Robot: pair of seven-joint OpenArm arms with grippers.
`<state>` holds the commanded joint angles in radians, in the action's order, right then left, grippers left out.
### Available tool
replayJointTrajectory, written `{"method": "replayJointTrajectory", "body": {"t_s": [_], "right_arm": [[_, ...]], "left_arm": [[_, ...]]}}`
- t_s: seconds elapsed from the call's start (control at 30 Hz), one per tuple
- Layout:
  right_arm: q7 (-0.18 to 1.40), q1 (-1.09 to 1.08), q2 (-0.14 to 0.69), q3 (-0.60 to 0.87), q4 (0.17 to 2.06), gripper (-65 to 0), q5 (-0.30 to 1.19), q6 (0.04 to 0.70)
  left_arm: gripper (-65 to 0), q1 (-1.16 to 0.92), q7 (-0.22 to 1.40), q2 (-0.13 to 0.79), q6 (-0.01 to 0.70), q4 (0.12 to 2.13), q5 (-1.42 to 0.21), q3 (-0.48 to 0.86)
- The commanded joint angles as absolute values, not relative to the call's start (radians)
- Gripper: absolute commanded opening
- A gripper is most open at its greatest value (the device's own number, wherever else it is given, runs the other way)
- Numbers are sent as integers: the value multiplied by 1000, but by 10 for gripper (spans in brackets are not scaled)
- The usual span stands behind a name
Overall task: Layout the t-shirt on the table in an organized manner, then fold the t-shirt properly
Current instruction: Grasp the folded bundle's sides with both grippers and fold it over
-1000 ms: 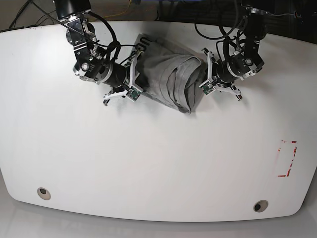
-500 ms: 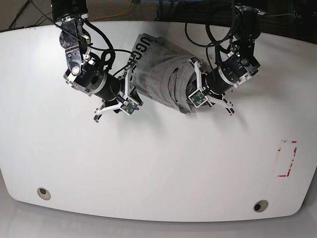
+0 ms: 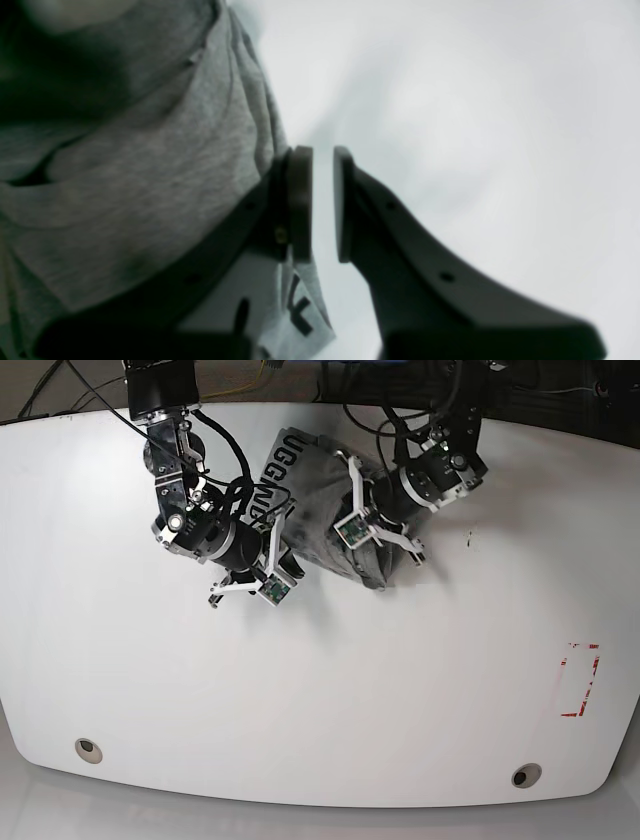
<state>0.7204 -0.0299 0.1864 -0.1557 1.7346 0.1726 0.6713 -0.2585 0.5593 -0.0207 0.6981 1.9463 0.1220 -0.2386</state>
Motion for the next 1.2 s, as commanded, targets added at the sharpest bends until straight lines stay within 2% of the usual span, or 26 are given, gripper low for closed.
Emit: {"method": "replayJointTrajectory", "body": {"t_s": [0.27,0.5,0.87,1.2], "right_arm": [[607,-22,188,-156,1593,-586,173,671],[578,-19,193,-156,1520,-586,173,671],[549,39,196,-154,1526,-586,173,673],[552,143,246,-148,1672,-586,174,670]], "left_arm": [[-618,-340,559,-10,698,1940,125,-229],[-618,-358,559,47,698,1910,125,-156],[-618,-286,559,110,698,1736,125,-73],[-618,-160,553,104,698,1570,125,-73]]}}
